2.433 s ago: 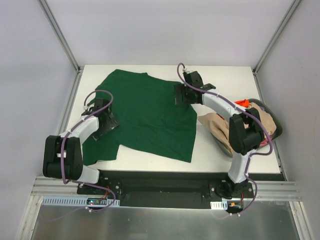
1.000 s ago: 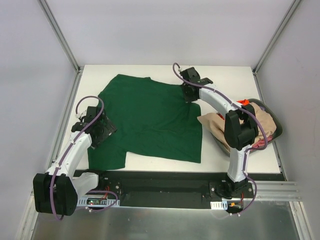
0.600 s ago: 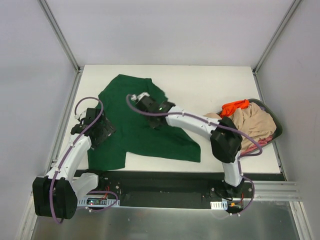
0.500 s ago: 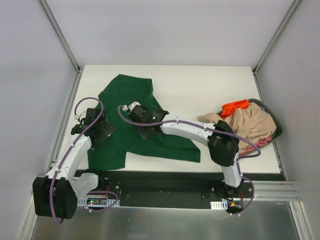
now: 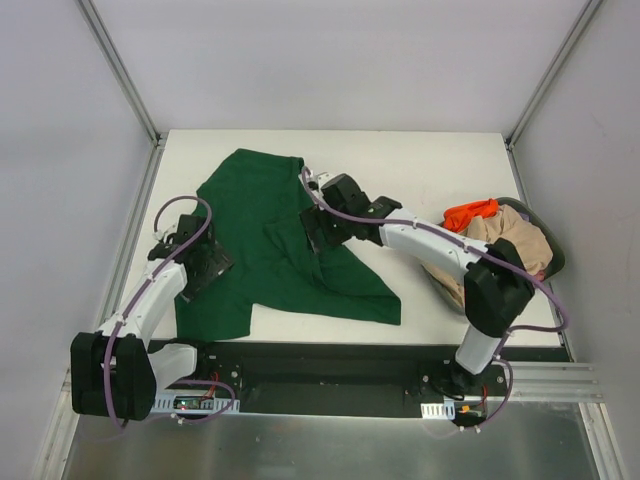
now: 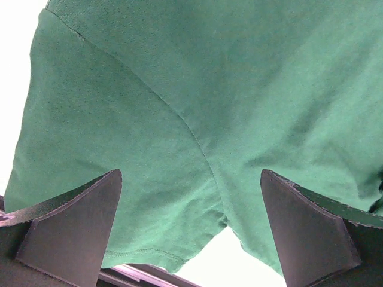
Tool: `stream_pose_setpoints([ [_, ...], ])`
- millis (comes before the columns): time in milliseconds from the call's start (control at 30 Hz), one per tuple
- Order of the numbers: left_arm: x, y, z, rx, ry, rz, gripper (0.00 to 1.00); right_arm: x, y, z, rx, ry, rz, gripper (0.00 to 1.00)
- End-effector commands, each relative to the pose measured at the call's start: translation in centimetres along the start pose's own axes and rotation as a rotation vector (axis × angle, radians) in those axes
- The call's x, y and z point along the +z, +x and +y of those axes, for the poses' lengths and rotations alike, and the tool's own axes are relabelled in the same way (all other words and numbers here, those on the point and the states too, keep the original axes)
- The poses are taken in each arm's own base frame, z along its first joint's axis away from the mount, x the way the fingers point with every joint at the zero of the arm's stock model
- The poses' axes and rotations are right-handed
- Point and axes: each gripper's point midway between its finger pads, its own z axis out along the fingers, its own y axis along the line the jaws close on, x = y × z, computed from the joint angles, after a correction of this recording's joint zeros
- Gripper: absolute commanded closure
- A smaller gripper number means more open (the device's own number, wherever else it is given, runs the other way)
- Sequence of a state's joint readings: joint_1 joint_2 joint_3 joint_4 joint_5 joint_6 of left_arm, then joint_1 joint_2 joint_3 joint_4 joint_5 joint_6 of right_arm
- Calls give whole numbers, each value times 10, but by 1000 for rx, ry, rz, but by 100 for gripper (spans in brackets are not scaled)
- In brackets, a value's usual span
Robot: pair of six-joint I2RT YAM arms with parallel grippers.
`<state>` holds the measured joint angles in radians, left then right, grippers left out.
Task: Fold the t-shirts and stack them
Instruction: Flatten out the tshirt
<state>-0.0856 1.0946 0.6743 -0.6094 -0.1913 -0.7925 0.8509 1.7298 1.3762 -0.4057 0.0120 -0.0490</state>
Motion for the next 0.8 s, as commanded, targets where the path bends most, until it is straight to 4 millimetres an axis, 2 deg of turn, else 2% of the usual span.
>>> stream_pose_setpoints([
  [0, 6, 3, -1, 15, -17, 20, 1, 17, -31, 14, 63, -151, -47, 13],
  [167, 11, 4, 0, 19, -39, 36, 1, 51, -54, -1, 73, -115, -47, 14],
  [300, 16, 6, 2, 22, -59, 49, 1, 78, -65, -10, 37, -72, -48, 14],
  [500, 21, 9, 1, 25, -73, 70, 1, 110, -60, -13, 4, -72, 11, 16],
  [600, 22, 9, 0, 30, -70, 75, 1, 115, -56, -6, 6, -108, 31, 28],
  [733, 22, 7, 1, 27, -78, 67, 1, 112, -57, 1, 16, -145, 32, 43],
  [767, 22, 6, 1, 25, -79, 60, 1, 110, -57, 3, 19, -157, 33, 49],
])
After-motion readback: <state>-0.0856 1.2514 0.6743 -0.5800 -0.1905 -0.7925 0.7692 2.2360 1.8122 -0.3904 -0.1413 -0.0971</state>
